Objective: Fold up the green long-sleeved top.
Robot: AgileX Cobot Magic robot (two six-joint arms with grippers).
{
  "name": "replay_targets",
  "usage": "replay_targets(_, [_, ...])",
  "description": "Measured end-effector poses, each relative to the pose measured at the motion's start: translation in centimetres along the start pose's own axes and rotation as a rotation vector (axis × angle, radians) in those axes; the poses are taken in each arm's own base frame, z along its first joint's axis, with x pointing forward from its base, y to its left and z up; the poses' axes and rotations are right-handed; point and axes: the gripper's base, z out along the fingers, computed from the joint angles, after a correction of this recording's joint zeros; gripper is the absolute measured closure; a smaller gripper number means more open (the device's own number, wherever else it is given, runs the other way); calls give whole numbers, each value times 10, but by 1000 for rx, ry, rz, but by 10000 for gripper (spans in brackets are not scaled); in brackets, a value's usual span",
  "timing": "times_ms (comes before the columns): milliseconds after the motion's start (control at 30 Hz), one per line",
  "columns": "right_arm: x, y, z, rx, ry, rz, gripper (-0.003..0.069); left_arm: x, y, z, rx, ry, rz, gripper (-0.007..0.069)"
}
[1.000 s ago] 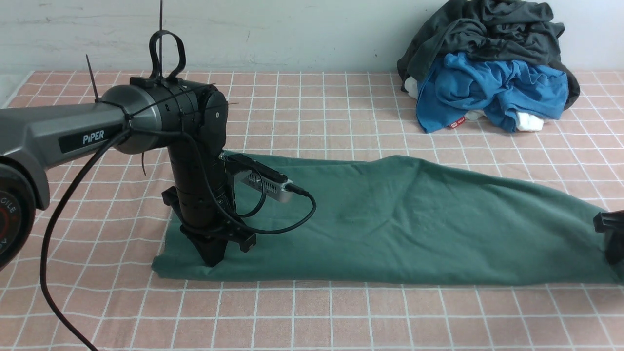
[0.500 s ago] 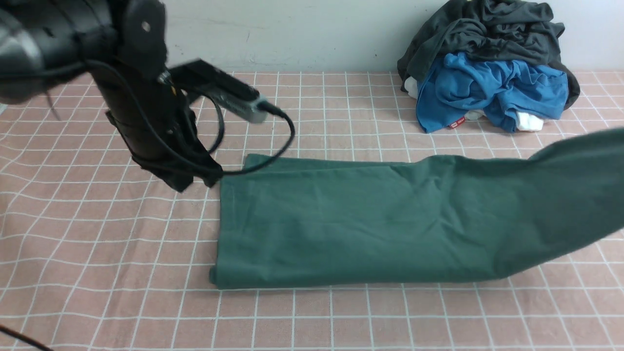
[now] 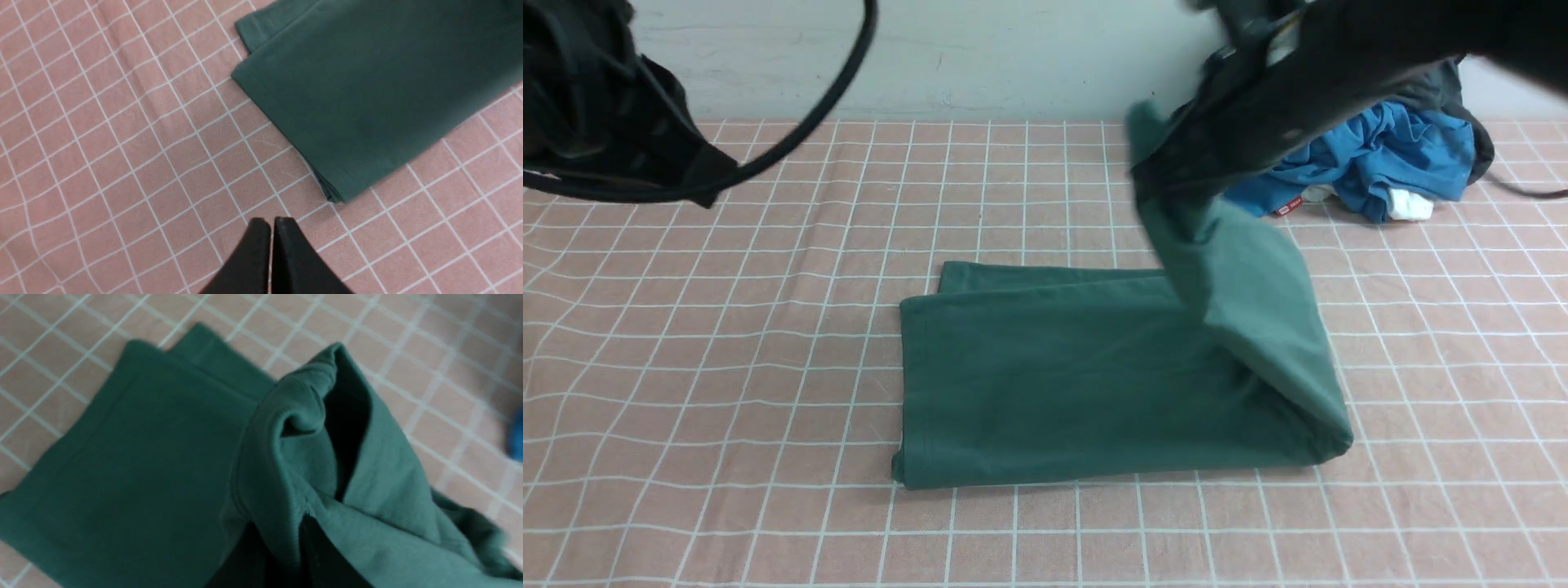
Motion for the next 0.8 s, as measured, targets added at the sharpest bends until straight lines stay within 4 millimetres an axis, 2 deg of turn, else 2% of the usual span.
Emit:
replay_targets(67, [-2,17,20,-32,17,-12,613,4,-1,-10,-5,-24,0,627])
replay_targets(100, [-3,32,42,-63,38,-13,613,14,-4,-21,-9,-46,0,627])
replay_targets(200, [0,57,82,-111,77,5,613,37,-10,-33,-11,-54,-9,627])
replay_targets(267, [0,66,96,-134,88,21,613,49,-13,-34,-9,-48,-16,627])
replay_targets(300, [0,74,107,-160,91,42,607,63,-16,-34,-6,-36,-20,627])
replay_targets(400, [-1,86,120,-218,95,90,578,91,-23,-32,-1,-8,-29,627])
replay_targets(433, [-2,89,122,-243,94,116,545,108,-28,-30,2,4,-34,627])
replay_targets(500, [-4,91,121,-261,87,135,511,119,-30,-29,3,8,-34,627])
replay_targets(533, [-10,93,117,-284,76,154,447,136,-34,-28,1,-1,-36,627])
replay_targets(567, [-12,93,114,-293,74,156,412,142,-36,-27,-1,-11,-39,627])
replay_targets(667, [-23,94,95,-313,108,129,284,173,-43,-22,-16,-75,-78,627])
replay_targets(700, [-22,94,92,-315,122,122,279,177,-44,-22,-19,-84,-80,627])
replay_targets(800, [-32,90,63,-292,164,24,223,207,-50,-15,-46,-162,-138,627])
